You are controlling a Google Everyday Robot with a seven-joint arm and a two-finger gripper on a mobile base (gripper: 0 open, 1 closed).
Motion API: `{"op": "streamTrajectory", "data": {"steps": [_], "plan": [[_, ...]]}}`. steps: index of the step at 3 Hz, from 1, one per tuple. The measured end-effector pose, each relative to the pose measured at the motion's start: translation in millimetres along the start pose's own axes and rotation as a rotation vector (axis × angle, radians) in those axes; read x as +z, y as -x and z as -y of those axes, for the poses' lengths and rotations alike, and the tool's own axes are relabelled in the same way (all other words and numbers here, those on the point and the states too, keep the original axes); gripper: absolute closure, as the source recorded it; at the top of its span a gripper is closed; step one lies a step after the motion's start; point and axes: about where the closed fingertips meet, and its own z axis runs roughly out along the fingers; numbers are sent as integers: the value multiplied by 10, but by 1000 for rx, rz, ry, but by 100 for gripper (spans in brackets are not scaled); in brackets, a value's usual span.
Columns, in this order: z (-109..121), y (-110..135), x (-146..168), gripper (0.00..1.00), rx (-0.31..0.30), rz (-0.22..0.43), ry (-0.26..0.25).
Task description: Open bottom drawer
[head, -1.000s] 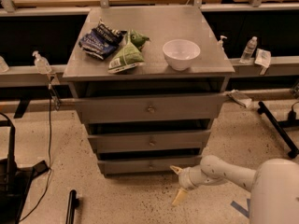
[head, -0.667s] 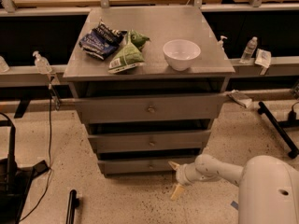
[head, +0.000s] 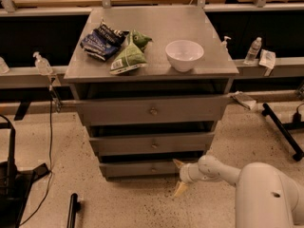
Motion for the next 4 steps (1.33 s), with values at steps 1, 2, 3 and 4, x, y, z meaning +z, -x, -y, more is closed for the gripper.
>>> {"op": "streamTrajectory", "data": {"steps": [1, 2, 3, 4], "plan": [[221, -112, 100, 0, 0, 16, -40], [517, -302, 193, 2, 28, 32, -85], [670, -439, 260, 31, 54, 26, -98], [663, -482, 307, 54, 59, 21, -73]]}}
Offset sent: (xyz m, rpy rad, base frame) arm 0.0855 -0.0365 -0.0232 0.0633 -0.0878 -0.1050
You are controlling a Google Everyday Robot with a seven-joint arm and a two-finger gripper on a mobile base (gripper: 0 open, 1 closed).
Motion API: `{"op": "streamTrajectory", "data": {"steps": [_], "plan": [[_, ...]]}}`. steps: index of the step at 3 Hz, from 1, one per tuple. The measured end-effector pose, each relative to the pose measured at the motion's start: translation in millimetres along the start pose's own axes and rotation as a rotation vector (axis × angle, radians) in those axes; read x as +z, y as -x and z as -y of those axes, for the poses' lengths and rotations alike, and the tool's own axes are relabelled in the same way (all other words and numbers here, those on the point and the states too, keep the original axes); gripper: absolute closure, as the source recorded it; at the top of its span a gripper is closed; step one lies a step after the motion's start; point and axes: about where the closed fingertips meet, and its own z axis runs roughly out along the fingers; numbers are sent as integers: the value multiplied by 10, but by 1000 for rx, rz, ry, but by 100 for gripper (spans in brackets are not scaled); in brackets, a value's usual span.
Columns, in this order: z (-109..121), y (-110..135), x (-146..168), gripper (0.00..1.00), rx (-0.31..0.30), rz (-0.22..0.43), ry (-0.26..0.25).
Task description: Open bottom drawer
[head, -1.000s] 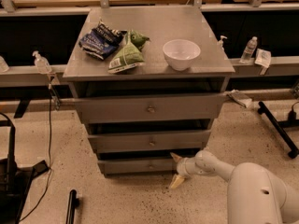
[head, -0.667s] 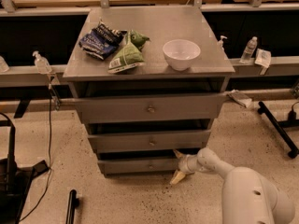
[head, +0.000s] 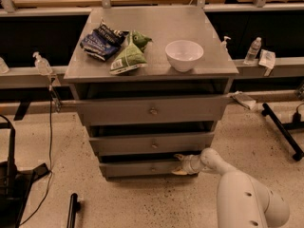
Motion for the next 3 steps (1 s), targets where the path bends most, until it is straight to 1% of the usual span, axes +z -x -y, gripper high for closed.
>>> {"op": "streamTrajectory", "data": {"steps": [1, 2, 3], "plan": [[3, 8, -11, 85, 0, 0, 2], [17, 40, -51, 92, 0, 0, 2], [20, 51, -64, 85, 1, 0, 2]]}}
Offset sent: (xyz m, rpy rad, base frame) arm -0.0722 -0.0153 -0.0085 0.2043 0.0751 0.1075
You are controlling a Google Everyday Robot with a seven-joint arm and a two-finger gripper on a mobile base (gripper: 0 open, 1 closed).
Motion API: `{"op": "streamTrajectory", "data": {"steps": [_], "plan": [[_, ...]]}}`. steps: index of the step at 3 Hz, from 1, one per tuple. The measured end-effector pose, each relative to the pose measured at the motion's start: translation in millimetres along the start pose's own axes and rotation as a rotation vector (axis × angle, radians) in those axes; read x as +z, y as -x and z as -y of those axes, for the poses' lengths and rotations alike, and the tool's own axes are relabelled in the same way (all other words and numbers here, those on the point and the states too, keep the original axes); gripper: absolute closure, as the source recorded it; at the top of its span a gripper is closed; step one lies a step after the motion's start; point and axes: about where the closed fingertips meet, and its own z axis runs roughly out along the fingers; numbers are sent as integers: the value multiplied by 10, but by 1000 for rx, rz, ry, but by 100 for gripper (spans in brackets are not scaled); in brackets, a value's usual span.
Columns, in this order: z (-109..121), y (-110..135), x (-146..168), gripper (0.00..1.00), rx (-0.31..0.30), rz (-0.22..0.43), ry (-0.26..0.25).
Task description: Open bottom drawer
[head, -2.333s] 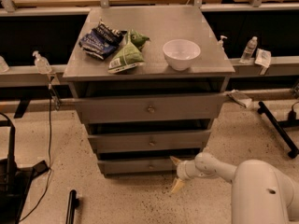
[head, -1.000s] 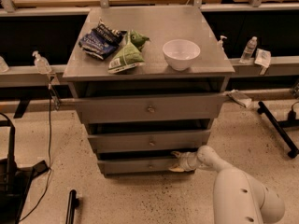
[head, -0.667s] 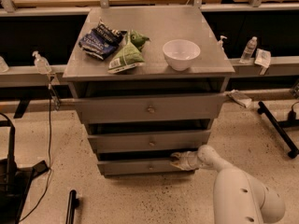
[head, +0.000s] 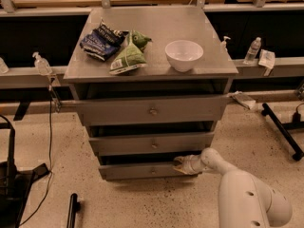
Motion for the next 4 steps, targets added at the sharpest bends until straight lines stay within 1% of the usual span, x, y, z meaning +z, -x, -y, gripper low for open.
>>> {"op": "streamTrajectory", "data": {"steps": [1, 2, 3, 4], "plan": [[0, 1, -2, 83, 0, 0, 0], [0, 1, -2, 77, 0, 0, 0], [-2, 3, -1, 61, 0, 0, 0], [-2, 4, -1, 37, 0, 0, 1]]}}
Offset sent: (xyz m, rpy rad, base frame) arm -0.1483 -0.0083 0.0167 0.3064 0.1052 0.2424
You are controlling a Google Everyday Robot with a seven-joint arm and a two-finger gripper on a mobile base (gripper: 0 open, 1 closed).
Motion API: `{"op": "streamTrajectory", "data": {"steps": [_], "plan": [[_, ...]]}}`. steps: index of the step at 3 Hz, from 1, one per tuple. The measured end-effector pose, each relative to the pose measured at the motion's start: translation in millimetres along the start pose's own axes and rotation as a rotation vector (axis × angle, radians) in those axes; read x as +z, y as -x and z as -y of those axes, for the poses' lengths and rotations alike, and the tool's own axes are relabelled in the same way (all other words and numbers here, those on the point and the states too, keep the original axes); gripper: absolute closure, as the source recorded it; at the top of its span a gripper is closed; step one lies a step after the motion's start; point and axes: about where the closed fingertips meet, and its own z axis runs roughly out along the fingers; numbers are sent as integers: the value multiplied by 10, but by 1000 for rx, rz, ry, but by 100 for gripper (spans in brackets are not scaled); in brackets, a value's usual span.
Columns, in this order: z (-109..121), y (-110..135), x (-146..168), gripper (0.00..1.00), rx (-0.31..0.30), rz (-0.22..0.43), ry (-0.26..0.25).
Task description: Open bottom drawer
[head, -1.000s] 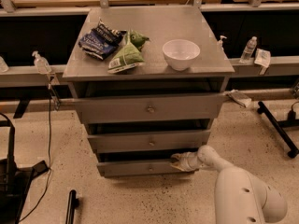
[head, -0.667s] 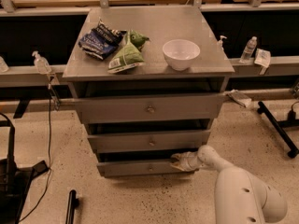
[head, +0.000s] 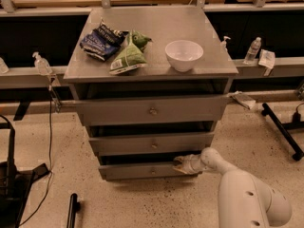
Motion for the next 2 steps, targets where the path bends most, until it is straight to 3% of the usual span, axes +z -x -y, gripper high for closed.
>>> {"op": "streamTrajectory", "data": {"steps": [1, 2], "plan": [[0, 0, 0, 14, 0, 0, 0], [-111, -93, 129, 3, 41, -3, 66]]}}
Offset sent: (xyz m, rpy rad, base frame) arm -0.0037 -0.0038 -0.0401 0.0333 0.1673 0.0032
